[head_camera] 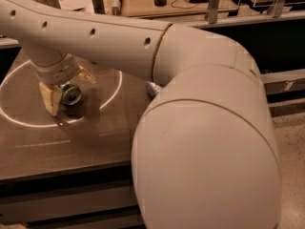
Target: Place green can upright
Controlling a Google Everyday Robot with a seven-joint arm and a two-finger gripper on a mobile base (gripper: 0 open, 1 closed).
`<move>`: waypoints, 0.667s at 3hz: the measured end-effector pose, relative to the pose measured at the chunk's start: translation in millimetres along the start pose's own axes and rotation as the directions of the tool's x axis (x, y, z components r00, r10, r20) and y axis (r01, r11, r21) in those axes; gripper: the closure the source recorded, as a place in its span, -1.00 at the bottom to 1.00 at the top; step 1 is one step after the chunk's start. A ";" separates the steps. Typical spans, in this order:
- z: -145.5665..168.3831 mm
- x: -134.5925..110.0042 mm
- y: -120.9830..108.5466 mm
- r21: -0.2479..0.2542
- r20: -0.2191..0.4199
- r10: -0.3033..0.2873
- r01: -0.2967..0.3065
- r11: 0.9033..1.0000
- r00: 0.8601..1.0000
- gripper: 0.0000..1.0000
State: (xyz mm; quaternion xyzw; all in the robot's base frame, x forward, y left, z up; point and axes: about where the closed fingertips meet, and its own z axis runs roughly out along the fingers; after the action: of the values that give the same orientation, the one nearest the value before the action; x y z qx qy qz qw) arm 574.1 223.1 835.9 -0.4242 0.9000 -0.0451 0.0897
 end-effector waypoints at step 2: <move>-7.9 -10.8 -8.6 -0.022 -0.012 -0.050 0.050 0.999 0.999 0.38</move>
Offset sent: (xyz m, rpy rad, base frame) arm 0.0145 0.0034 0.0170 -0.0115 0.0717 0.1166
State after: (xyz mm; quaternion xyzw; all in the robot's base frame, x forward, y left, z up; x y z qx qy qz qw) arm 585.7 226.0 846.3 -0.4471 0.8902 -0.0400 0.0781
